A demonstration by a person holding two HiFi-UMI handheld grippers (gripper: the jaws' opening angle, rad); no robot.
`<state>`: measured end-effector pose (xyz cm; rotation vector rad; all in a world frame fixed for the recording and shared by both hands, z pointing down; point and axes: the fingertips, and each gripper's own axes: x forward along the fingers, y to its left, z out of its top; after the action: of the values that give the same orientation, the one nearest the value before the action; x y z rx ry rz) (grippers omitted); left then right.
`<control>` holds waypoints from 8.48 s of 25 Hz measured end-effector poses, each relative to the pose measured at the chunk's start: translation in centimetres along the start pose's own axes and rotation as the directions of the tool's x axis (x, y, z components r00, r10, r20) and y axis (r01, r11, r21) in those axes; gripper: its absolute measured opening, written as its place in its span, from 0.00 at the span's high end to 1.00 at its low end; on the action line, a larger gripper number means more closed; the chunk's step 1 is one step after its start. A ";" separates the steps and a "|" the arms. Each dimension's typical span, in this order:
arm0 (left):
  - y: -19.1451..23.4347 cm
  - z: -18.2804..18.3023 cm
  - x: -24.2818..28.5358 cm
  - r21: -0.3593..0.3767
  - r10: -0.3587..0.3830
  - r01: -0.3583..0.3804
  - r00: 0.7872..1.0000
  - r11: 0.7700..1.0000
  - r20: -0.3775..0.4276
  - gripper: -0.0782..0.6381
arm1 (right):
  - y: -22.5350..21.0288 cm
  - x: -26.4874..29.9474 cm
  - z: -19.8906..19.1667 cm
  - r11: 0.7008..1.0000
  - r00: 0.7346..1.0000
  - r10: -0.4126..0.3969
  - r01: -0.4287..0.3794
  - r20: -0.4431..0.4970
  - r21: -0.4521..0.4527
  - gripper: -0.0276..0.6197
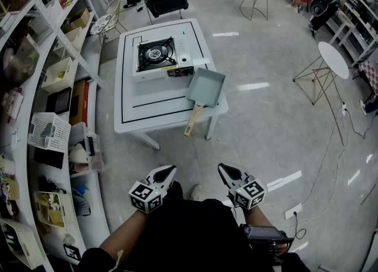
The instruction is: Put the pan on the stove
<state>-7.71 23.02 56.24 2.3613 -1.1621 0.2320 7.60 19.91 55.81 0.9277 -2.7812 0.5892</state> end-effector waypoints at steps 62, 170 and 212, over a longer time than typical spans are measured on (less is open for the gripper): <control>11.4 7.7 7.5 -0.035 -0.053 0.053 0.999 0.998 -0.013 0.88 | -8.0 10.2 4.4 0.990 0.991 -0.132 0.132 0.002 0.042 0.92; 9.0 3.9 24.1 -0.834 -0.664 0.254 0.729 0.489 -0.167 0.76 | -20.3 11.4 4.8 0.923 0.954 -0.283 0.298 -0.093 0.242 0.92; 6.0 14.8 25.9 -0.815 -0.579 0.408 0.807 0.411 0.111 0.76 | -24.3 11.4 9.9 0.975 0.988 -0.151 0.154 -0.034 0.162 0.92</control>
<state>2.75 -5.50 54.89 1.6444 -0.2599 -0.2576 13.02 -8.10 57.47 1.1481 -2.6432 0.8069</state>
